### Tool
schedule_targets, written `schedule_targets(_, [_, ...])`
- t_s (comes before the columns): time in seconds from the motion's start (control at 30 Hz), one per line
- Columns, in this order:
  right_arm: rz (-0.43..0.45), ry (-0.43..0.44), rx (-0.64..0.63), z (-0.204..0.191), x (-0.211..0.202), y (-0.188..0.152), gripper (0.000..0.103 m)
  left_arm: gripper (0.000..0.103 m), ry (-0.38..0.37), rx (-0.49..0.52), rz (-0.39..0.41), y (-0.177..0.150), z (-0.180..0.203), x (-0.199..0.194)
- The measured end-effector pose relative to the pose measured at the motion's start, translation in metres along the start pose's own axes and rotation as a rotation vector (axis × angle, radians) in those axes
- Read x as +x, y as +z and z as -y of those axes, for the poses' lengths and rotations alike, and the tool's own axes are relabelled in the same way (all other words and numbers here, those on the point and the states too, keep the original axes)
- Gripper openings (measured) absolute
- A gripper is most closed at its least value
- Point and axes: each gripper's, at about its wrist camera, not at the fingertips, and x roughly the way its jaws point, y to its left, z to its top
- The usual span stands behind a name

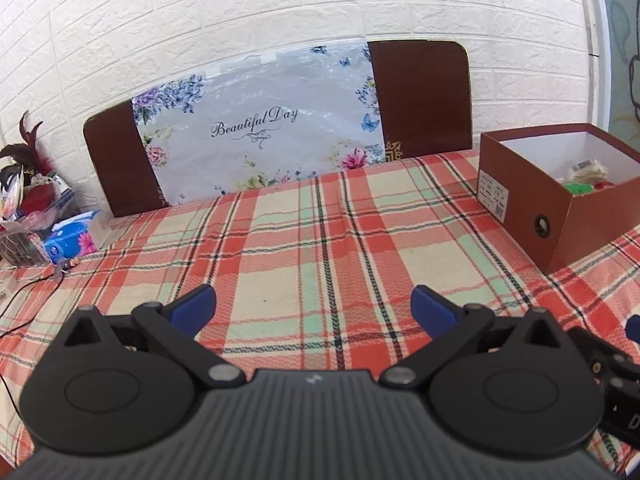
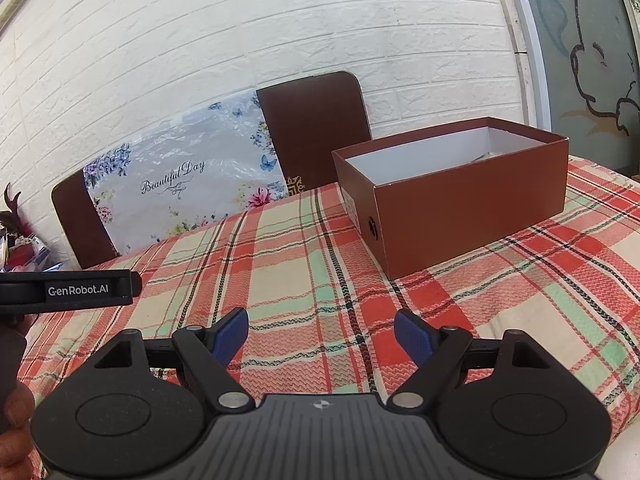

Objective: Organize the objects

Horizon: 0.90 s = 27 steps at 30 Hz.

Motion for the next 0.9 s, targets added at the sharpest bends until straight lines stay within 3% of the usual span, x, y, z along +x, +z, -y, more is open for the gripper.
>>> schedule_targets(0.27, [0.02, 0.006, 0.005, 0.007, -0.002, -0.001, 0.08, 0.103, 0.034, 0.031, -0.021, 0.01, 0.005, 0.002])
schedule_targets(0.9, [-0.023, 0.021, 0.111, 0.047, 0.021, -0.007, 0.08, 0.103, -0.047, 0.13, -0.169, 0.006, 0.052, 0.025])
